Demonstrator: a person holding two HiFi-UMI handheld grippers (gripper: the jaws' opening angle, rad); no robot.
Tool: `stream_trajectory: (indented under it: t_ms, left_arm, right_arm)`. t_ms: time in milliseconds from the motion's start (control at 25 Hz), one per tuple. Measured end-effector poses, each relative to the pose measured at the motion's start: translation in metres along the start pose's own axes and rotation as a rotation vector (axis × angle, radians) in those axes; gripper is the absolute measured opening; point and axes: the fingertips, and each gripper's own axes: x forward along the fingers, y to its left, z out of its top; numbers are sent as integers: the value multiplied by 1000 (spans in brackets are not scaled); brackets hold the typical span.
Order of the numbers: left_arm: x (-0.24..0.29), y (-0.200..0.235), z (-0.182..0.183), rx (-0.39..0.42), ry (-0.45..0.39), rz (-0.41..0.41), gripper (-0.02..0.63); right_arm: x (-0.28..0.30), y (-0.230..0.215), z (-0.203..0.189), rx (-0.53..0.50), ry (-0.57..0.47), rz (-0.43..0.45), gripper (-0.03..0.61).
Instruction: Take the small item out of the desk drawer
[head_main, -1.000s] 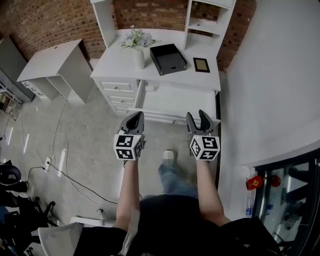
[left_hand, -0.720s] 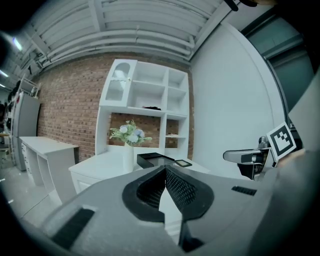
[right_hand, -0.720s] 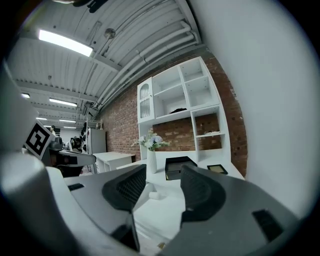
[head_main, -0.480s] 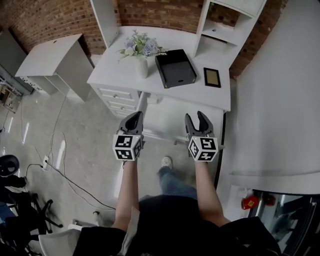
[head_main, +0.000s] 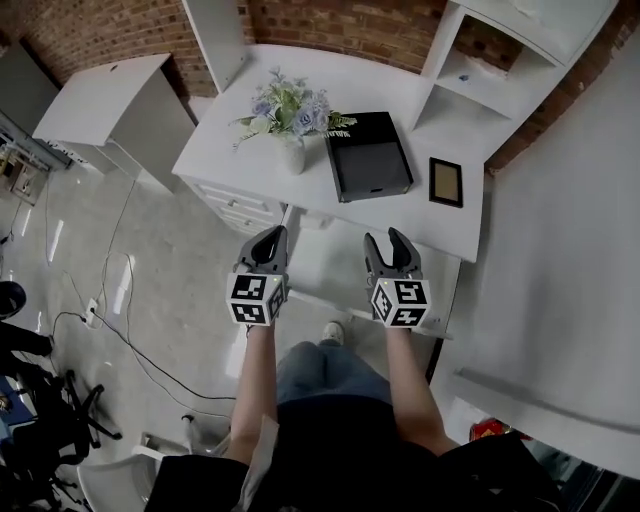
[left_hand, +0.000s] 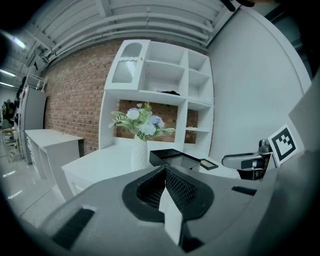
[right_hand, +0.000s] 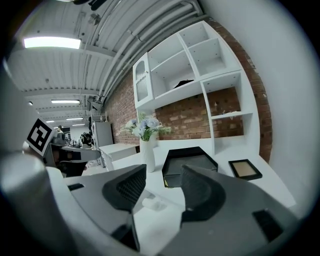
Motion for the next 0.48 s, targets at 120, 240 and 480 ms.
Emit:
stream_trajectory:
  t_ms: [120,240,480]
  left_arm:
    - [6,11,-2,-10,17,13,9]
    - [11,21,-5,-11,30,5,9]
    - [16,38,-10,-32,40,9,9]
  right_arm:
    - [16,8,-4,-2,24,22,195]
    - [29,17,-8,1,40,34,195]
    - [56,45,-24,-3,91,78,195]
